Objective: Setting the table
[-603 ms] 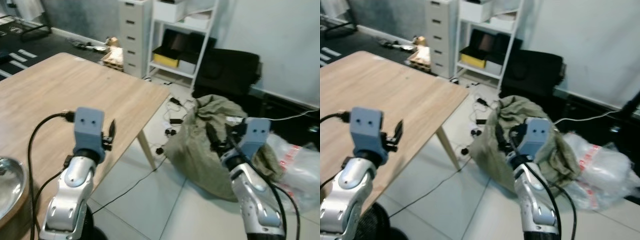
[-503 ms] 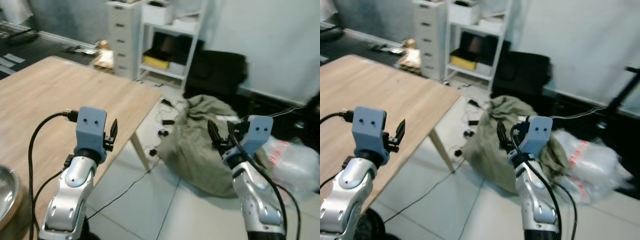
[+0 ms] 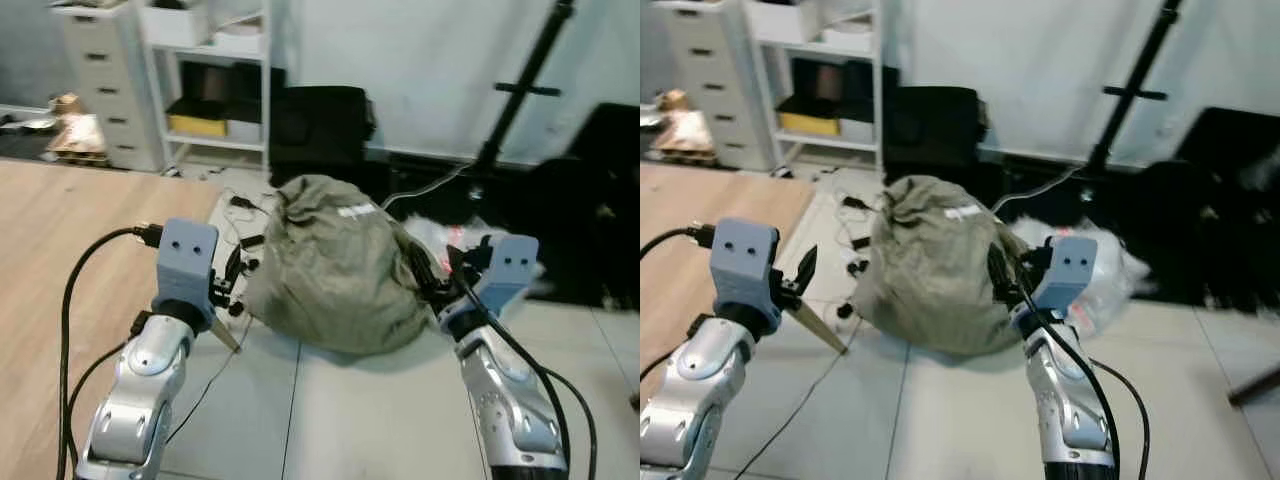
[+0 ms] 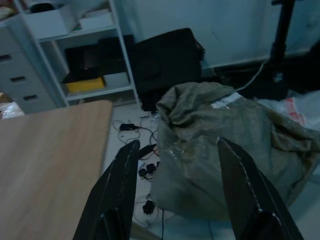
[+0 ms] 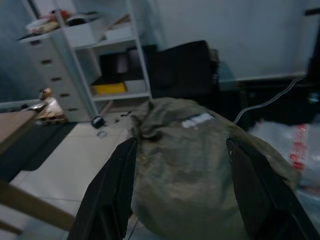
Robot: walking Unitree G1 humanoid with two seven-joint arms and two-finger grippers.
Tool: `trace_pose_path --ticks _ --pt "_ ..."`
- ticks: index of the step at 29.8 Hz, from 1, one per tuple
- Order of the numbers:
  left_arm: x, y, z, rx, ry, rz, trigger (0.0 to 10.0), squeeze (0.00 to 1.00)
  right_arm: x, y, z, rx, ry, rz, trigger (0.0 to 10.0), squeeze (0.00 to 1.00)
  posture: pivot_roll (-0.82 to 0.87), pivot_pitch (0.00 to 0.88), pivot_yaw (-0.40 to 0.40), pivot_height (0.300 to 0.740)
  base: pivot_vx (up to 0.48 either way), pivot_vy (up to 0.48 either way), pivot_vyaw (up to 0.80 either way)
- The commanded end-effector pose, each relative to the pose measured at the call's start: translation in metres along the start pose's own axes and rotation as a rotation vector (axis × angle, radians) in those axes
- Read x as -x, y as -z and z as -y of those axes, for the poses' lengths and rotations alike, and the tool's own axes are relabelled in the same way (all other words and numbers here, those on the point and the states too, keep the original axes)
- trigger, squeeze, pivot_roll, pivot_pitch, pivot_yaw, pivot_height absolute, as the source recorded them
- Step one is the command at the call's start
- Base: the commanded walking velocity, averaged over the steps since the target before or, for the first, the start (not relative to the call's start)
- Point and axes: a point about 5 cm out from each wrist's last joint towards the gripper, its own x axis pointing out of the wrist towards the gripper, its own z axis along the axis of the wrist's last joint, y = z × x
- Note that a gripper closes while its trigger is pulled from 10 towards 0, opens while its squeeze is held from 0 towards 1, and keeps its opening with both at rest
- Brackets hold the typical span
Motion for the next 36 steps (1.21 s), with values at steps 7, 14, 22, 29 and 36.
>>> trace_pose_path --ticks 7,14,22,29,36 --pt "0.0008 0.0039 0.0049 0.014 0.025 -0.015 10.0 0.00 0.0032 0.0022 0.0060 0.001 0.023 -0.013 10.0 0.00 0.01 0.046 0.050 0.740 0.000 0.000 -0.80" --pt "0.0010 0.0041 0.0060 0.018 0.029 -0.015 10.0 0.00 0.0038 0.0021 0.0065 0.003 0.024 -0.015 10.0 0.00 0.00 0.049 0.049 0.740 0.000 0.000 -0.80" --pt "0.0013 0.0044 0.0064 0.020 0.030 -0.015 10.0 0.00 0.0040 0.0023 0.0064 0.005 0.023 -0.018 10.0 0.00 0.00 0.051 0.045 0.740 0.000 0.000 -0.80" --pt "0.0019 0.0066 0.0077 0.031 0.043 -0.025 10.0 0.00 0.0041 0.0022 0.0068 0.007 0.024 -0.019 10.0 0.00 0.00 0.051 0.045 0.740 0.000 0.000 -0.80" --pt "0.0008 0.0106 0.0098 0.061 0.058 -0.045 10.0 0.00 0.0046 0.0023 0.0080 0.010 0.028 -0.020 10.0 0.00 0.00 0.050 0.045 0.740 0.000 0.000 -0.80"
